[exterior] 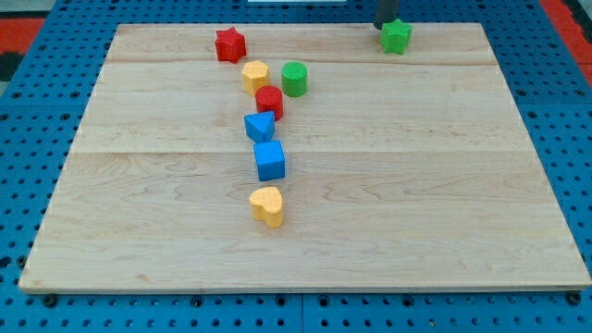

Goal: Move the green circle towards green star

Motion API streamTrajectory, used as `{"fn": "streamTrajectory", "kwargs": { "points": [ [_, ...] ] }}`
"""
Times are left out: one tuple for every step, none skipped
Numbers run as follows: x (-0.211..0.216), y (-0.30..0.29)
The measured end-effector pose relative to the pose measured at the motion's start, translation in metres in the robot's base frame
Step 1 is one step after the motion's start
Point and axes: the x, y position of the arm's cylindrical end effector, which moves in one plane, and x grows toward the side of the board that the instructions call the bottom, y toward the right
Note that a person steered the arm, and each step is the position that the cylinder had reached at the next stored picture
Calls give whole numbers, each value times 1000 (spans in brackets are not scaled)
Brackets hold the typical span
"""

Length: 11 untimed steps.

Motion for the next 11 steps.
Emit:
{"fn": "streamTrajectory", "kwargs": {
  "points": [
    [8,4],
    [8,-24],
    [38,-57],
    [98,-57],
    [148,-64],
    [162,-112],
    [154,-168],
    [142,-172],
    [127,-177],
    [124,-136],
    [131,-133]
  ]
}}
